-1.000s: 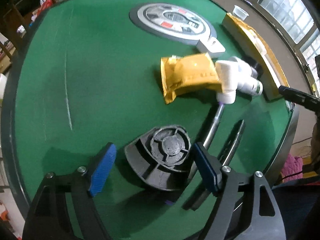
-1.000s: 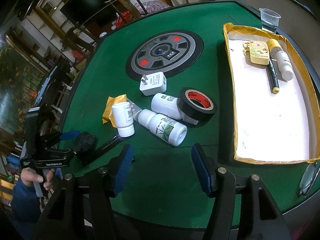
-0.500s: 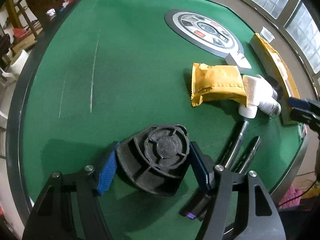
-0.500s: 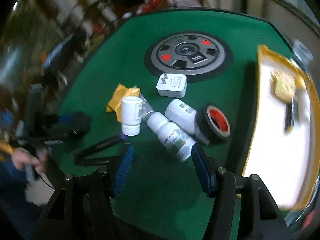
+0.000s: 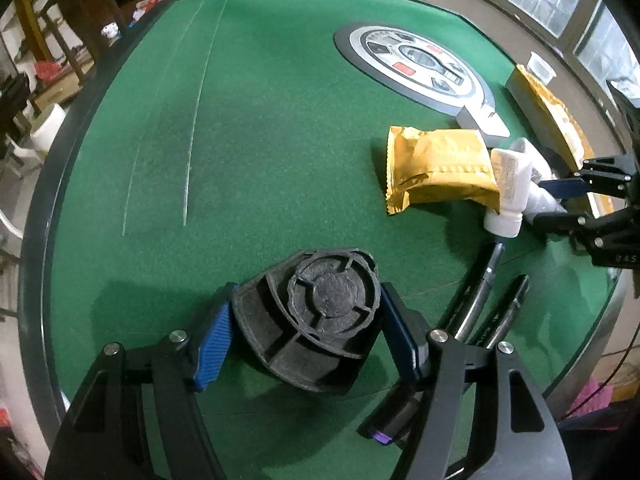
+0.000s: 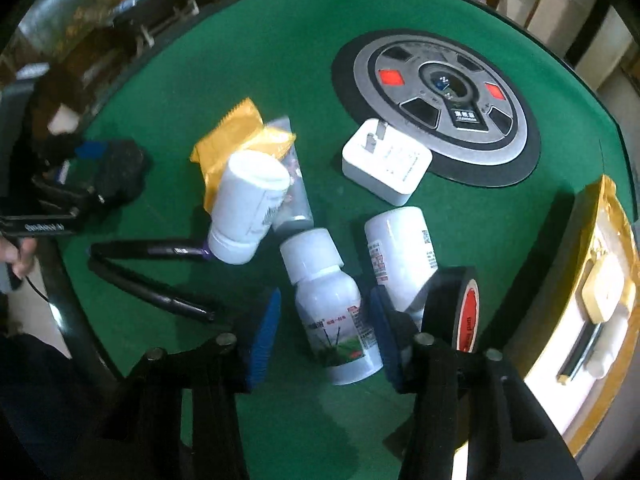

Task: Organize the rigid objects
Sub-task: 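Lift the black holder with the left gripper while the right gripper grasps a white bottle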

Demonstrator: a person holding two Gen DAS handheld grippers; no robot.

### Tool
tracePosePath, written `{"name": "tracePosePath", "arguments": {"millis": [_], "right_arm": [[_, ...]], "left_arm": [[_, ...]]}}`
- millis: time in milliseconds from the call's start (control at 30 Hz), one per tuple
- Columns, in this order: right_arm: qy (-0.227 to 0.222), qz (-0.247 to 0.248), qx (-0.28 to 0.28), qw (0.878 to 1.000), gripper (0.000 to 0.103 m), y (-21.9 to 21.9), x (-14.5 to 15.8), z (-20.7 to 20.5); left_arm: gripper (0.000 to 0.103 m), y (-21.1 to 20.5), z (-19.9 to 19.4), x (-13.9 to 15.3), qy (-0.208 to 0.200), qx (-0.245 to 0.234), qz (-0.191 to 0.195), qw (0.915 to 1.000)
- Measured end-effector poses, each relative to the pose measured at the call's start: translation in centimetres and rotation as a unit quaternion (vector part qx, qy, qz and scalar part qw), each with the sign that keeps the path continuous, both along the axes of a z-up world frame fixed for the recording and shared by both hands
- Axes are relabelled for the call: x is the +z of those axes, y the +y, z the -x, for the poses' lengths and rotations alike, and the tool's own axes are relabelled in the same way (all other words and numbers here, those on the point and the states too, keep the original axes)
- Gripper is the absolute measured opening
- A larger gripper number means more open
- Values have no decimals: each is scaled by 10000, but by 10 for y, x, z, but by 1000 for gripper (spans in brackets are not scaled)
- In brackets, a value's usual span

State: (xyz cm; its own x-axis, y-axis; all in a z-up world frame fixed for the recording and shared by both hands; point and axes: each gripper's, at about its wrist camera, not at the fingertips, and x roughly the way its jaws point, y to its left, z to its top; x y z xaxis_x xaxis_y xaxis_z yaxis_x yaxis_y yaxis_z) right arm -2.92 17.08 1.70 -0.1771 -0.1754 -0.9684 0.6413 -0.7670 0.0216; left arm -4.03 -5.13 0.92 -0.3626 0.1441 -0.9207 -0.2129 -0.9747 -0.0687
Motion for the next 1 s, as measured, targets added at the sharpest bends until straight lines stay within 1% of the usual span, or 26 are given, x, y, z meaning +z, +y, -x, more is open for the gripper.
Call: {"name": "tracePosePath", "arguments": {"millis": [67, 100, 167, 233, 267, 367, 433, 467, 533, 600, 633, 700, 800, 1000], "right_arm": [[52, 6, -157, 9999, 33, 2, 1, -6], [54, 17, -214, 9998, 33, 2, 1, -8], [23, 144, -424, 9990, 33, 5, 1, -14], [-4, 235, -712, 9972, 33, 10, 1, -22], [-21, 268, -809, 9964, 33, 12, 2, -25], [8, 410, -1131, 9927, 34, 17, 0, -35], [-103, 556, -1251, 9905, 33, 18, -6, -38], [-103, 612, -1288, 9897, 34, 18, -8, -40], [19, 538, -1276, 9904, 32, 16, -4, -41], [-50, 718, -1486, 9863, 31, 22, -4, -45], [-95, 850, -1605, 9833, 31, 27, -3, -50], [-64, 959, -1746, 9799, 31, 33, 1, -60], [-72, 1151, -1964, 9737, 31, 40, 2, -71], [32, 1195, -1924, 9740, 31, 35, 5, -82]], "left_arm": [[69, 6, 1, -2, 61, -99, 199, 9997], [73, 9, 2, -3, 111, -133, 272, 9995], [75, 8, 2, -3, 137, -114, 227, 9996], [72, 8, 2, -3, 201, -109, 239, 9995], [68, 8, 2, -2, 236, -83, 229, 9994], [68, 5, -1, -1, 232, -50, 197, 9995], [68, 6, -4, -1, 252, -48, 206, 9995], [68, 6, -4, -1, 252, -42, 206, 9995], [68, 6, -4, -1, 252, -17, 181, 9995], [68, 6, -6, -1, 227, -24, 175, 9996], [68, 5, -7, -1, 209, 0, 133, 9997], [68, 1, -11, 1, 166, 97, -20, 9998], [68, -2, -17, 2, 119, 164, -147, 9997], [68, 4, -24, 7, 59, 94, -282, 9995]]}}
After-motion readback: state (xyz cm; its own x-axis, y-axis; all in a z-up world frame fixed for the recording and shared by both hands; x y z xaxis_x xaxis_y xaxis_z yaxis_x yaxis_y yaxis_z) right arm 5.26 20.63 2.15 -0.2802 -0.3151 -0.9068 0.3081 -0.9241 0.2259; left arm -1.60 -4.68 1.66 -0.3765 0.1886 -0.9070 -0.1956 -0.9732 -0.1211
